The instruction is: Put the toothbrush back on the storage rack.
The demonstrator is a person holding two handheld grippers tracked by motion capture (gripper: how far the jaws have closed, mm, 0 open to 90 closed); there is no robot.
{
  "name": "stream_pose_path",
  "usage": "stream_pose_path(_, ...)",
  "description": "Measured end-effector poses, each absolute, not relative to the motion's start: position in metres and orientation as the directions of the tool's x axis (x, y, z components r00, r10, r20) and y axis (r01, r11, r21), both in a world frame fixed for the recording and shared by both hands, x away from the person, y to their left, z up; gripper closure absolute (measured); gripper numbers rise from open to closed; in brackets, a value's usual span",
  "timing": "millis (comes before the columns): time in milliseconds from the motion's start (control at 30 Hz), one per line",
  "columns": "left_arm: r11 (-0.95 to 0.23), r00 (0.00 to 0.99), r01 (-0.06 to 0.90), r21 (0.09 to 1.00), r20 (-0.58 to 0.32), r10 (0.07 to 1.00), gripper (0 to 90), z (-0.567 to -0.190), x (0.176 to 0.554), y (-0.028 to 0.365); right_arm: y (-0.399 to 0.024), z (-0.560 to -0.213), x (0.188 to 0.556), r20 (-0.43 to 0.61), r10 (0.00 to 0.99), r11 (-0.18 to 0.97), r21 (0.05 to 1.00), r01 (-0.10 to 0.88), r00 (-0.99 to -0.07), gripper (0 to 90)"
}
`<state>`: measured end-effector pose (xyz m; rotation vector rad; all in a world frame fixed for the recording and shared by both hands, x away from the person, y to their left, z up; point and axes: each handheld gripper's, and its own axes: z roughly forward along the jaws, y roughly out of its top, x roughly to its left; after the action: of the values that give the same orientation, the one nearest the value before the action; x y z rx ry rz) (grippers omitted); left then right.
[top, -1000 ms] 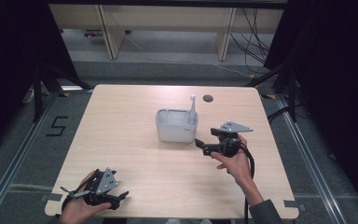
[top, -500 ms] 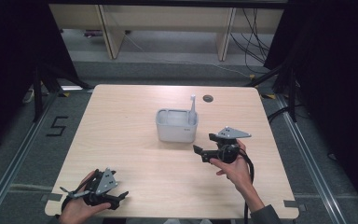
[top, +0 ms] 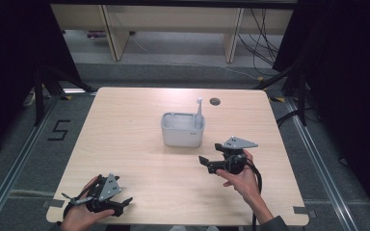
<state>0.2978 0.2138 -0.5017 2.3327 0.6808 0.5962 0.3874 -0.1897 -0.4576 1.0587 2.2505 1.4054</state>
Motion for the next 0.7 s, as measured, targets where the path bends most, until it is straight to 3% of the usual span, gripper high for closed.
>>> stream_pose_path(500, -0.669, 0.764, 0.315, 0.673, 0.238, 0.6, 16.3, -0.502, 0.298, 0.214, -0.191, -0.469, 0.374, 0.168, 0.709, 0.26, 0.84, 0.476, -0.684, 17.5)
stream_pose_path(700, -0.671, 0.763, 0.314, 0.672, 0.242, 0.6, 16.3, -0.502, 0.298, 0.214, -0.193, -0.47, 0.37, 0.11, 0.701, 0.308, 0.844, 0.439, -0.705, 17.2)
